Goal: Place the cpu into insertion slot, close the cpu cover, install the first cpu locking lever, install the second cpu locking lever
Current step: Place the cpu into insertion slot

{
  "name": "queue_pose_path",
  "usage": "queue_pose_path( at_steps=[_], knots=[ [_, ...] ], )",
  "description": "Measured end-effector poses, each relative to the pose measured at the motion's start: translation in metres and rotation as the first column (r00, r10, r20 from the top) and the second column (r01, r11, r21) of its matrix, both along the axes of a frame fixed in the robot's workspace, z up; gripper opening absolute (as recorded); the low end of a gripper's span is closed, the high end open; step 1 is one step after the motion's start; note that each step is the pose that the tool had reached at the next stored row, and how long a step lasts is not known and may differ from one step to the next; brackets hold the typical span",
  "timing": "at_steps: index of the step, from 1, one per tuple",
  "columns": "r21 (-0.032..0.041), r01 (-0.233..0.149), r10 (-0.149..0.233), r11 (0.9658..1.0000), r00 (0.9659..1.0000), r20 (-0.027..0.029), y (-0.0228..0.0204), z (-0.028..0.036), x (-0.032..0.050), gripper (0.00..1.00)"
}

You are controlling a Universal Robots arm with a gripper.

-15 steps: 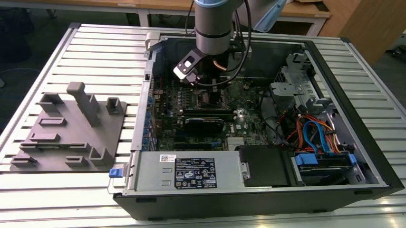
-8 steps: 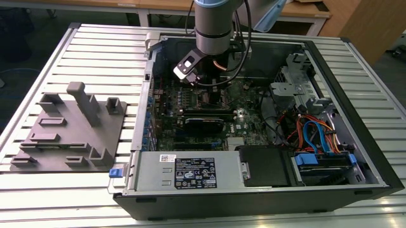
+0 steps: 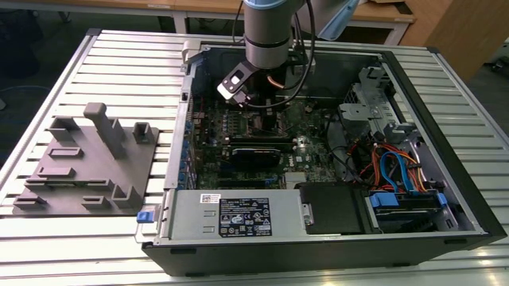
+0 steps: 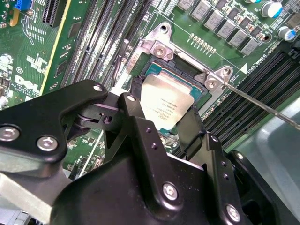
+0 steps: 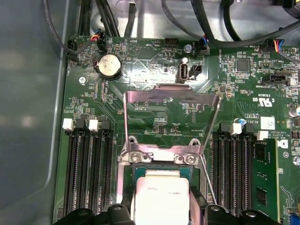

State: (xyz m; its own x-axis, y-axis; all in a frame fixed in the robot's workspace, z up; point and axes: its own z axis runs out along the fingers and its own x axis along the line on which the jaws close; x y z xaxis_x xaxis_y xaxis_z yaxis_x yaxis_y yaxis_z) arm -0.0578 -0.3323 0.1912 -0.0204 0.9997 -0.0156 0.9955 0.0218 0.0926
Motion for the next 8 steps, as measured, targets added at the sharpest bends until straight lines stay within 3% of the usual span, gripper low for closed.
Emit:
queue_pose_path(
  at_steps=[8],
  knots=[
    [-0.0005, 0.008, -0.008, 1.0000, 1.0000, -0.0009, -0.0002, -0.0013, -0.0002, 0.54]
  ],
)
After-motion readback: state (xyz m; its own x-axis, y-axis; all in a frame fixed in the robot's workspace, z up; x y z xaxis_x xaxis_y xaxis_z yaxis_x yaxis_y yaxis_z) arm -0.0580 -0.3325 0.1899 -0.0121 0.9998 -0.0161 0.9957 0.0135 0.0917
